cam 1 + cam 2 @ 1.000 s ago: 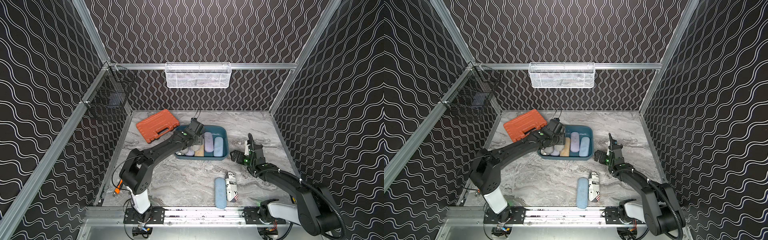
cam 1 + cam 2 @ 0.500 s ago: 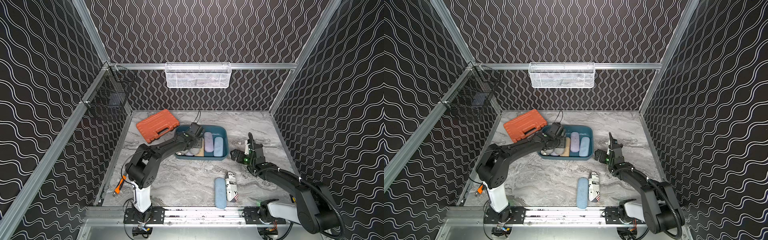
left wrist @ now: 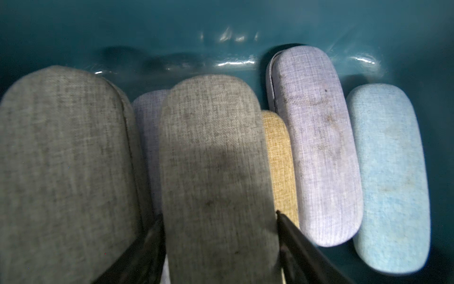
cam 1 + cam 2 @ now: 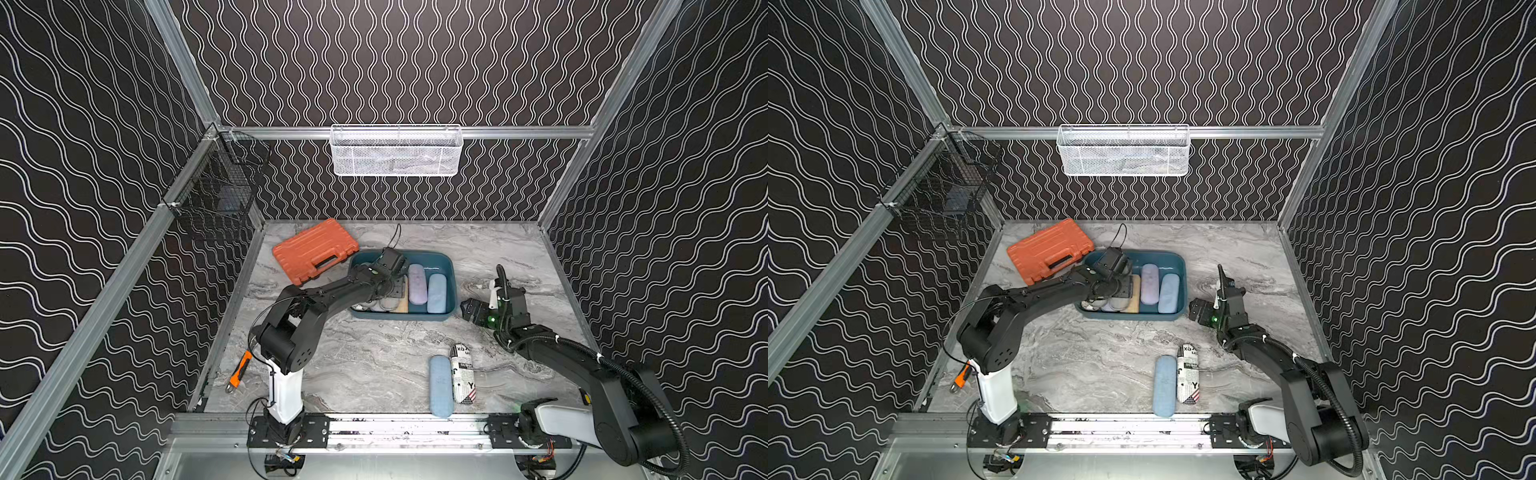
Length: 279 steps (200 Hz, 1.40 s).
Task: Put the glasses cases into the storage boxes
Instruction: Place the glasses case in the storage box, then pick up the glasses case at the center of the board.
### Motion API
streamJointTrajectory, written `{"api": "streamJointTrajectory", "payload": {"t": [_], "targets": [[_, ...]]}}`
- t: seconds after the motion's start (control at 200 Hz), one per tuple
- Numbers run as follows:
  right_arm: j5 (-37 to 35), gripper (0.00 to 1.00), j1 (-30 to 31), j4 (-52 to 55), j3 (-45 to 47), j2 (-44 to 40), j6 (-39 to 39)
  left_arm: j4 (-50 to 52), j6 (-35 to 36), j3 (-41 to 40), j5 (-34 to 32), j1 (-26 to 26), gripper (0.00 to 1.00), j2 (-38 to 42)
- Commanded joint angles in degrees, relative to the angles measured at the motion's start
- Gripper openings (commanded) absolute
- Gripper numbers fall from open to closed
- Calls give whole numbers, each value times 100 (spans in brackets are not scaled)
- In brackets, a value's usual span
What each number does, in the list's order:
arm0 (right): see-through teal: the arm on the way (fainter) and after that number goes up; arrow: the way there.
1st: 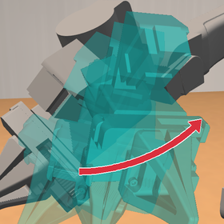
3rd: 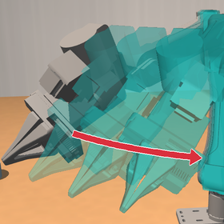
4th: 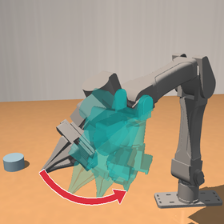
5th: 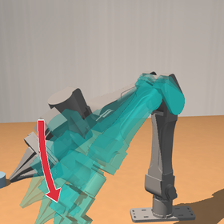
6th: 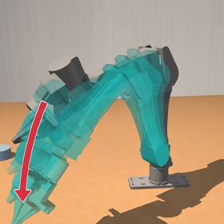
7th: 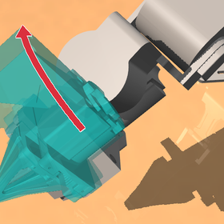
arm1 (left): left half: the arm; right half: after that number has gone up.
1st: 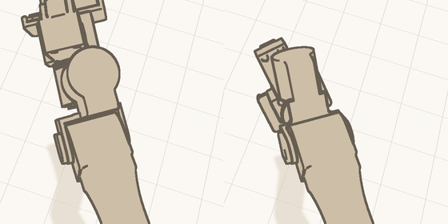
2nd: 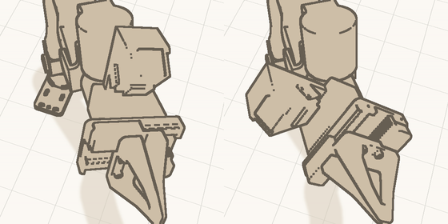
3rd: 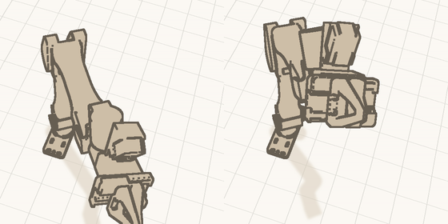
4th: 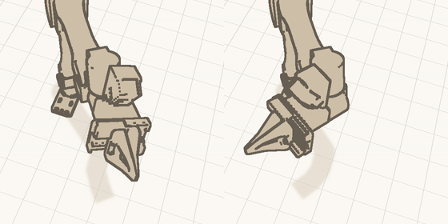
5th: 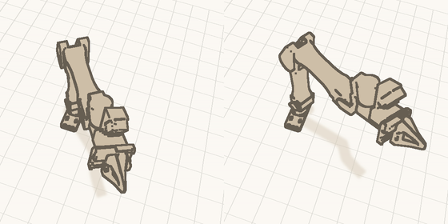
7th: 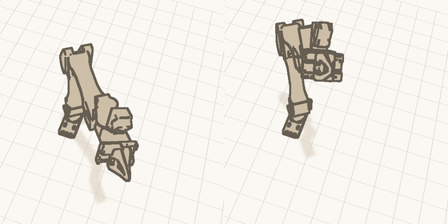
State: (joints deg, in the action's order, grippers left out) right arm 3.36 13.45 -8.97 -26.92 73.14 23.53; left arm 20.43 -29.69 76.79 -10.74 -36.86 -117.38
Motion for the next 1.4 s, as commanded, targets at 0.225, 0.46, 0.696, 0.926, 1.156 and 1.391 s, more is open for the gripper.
{"api": "streamJointTrajectory", "payload": {"t": [0.225,0.46,0.696,0.926,1.156,1.391], "targets": [[8,100,4,-112,-28,2,43,32,46,12,83,-3,85,1104],[16,100,0,-120,-17,-11,53,102,-103,-352,62,-549,86,2210],[69,100,-1,-155,-4,-17,87,218,-619,-997,-78,-1627,92,2725],[139,100,-1,-189,113,-217,126,565,-790,-1165,200,-2629,95,2231],[147,100,0,-184,257,-514,141,805,-872,-1175,366,-3449,96,1671],[157,100,0,-168,392,-743,159,898,-803,-1028,738,-3687,96,1302]]}}
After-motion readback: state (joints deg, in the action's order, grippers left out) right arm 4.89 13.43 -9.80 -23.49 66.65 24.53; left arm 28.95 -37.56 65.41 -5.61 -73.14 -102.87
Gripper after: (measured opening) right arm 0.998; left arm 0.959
